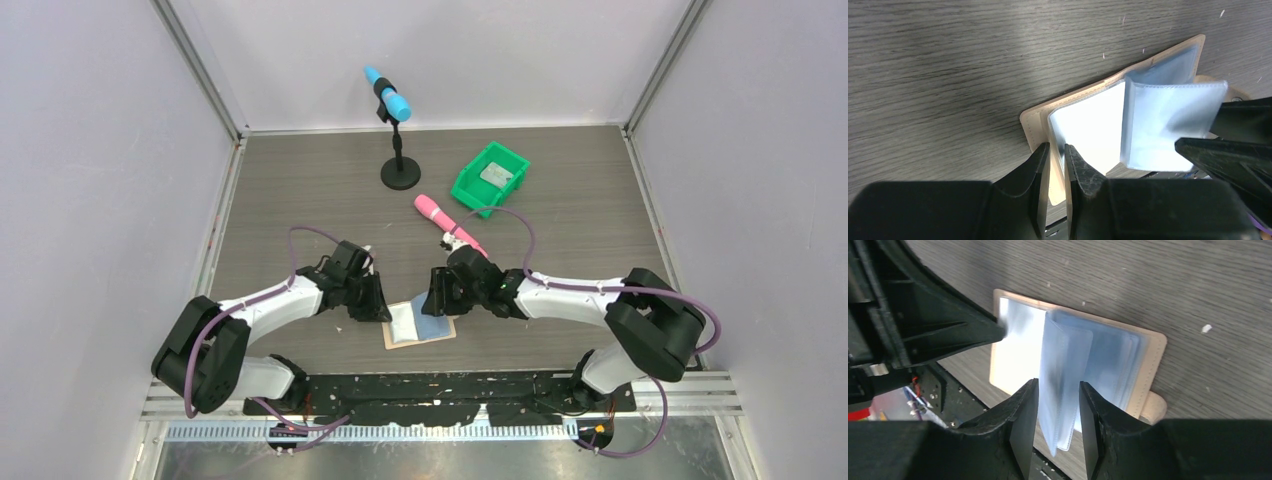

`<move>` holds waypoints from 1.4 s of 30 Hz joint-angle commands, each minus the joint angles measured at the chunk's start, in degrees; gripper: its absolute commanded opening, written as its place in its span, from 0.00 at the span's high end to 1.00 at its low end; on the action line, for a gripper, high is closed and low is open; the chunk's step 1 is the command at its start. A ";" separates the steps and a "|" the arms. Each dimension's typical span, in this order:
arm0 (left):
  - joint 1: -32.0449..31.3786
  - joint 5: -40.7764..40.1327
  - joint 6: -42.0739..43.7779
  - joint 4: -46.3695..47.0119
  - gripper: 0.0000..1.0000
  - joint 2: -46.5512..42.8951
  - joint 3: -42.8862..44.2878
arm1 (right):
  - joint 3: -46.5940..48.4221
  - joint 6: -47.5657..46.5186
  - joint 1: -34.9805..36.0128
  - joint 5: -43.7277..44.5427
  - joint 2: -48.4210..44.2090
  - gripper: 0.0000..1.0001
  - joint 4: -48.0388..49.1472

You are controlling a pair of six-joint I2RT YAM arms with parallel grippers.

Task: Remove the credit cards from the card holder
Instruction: Open the card holder at the center of the board.

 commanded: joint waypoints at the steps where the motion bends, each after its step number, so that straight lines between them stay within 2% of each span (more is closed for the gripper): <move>1: 0.02 0.37 0.16 2.00 0.81 -0.15 -0.99 | 1.29 1.95 0.40 -3.12 -2.49 0.58 3.78; 14: 0.02 1.14 -1.03 -0.91 0.78 -4.55 0.19 | 1.62 4.87 3.07 -6.51 0.77 0.58 9.93; 18: 0.09 -0.14 -1.85 -3.02 0.75 -7.29 0.48 | 2.46 4.98 4.27 -5.54 2.14 0.58 10.30; 25: 0.11 -2.82 -1.35 -7.72 0.72 -10.52 2.22 | 1.64 4.29 4.35 -1.28 3.13 0.65 8.66; 32: 0.11 -3.13 -1.29 -9.32 0.70 -13.03 2.67 | 1.01 3.75 4.35 0.31 2.39 0.66 7.40; 38: 0.11 -1.92 -1.24 -9.37 0.68 -15.06 3.41 | 2.64 1.09 4.35 -0.05 -1.81 0.55 3.38; 42: 0.11 0.27 -1.50 -7.62 0.68 -15.50 3.34 | 0.84 0.47 3.28 0.29 -3.71 0.53 2.82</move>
